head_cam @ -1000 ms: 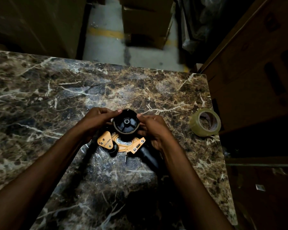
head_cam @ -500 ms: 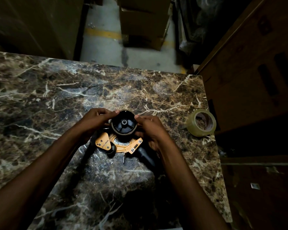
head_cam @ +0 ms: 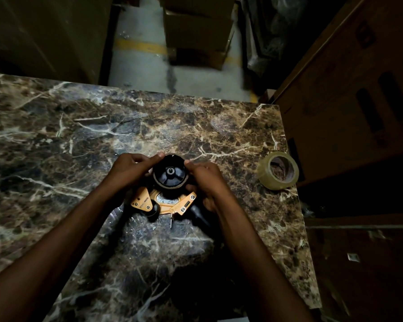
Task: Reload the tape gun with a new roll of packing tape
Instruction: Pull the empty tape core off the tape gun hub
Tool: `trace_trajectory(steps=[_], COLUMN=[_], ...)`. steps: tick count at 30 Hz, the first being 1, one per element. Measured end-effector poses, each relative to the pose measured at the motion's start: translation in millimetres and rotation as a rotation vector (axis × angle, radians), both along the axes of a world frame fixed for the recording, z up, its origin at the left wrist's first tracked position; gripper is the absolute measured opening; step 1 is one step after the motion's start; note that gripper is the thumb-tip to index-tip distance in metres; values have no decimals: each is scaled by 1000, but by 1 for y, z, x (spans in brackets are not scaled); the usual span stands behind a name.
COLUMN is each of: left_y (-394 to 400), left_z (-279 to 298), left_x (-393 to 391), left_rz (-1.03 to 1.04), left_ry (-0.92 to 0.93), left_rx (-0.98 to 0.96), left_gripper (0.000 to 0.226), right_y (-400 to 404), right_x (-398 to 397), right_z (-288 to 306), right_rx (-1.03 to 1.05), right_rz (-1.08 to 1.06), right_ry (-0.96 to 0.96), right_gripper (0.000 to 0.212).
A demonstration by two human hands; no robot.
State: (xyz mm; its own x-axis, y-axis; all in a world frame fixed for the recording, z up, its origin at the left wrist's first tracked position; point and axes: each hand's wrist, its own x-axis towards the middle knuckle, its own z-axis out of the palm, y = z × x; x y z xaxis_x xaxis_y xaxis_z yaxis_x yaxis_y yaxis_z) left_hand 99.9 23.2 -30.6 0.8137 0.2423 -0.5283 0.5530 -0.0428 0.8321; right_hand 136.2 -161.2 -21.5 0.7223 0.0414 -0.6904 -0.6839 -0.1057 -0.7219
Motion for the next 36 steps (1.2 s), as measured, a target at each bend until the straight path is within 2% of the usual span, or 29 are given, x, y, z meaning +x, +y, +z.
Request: trace_trajectory(steps=[3,6,12,14,17,19,22,26,31,34,36], left_y=[5,9,9,9,5,2,3,10,14,11,8], left_z=[2,1,4,9,19,23,21,12,12,15,16], left_x=[0,1,2,-1,2,8,9,1,-1,-5,-7], left_rz=[-38,-76,-118,-129,-195,-235,-213,-181,-186,-172,-181], left_ry=[24,42,32,11,-16,-22,-6,-2,-38,-63,-74], left_rx=[-11,-23,-77,-109,-182,-170,-142,-150,-163,-148,-149], left_gripper=[68,75,48,58,96,102,106,123,129,109,110], right_y=[-4,-2,1,1,7,13,14,8,-2,-4,-5], right_x=[3,4,6,7,4,-3,-11,-8,-6,-10,-14], right_z=[-3,1,-1,-1,5,10,10,6,3,3,1], right_rx=[20,24,-7,-20,25,20,91,37,-10,-42,-67], right_rz=[-5,7,49,45,63,99,44,41,75,69,73], right_ry=[25,42,37,38,59,49,54,26,-74,-183,-248], right_gripper=[33,21,19,23,35,31,36,26,16,16,22])
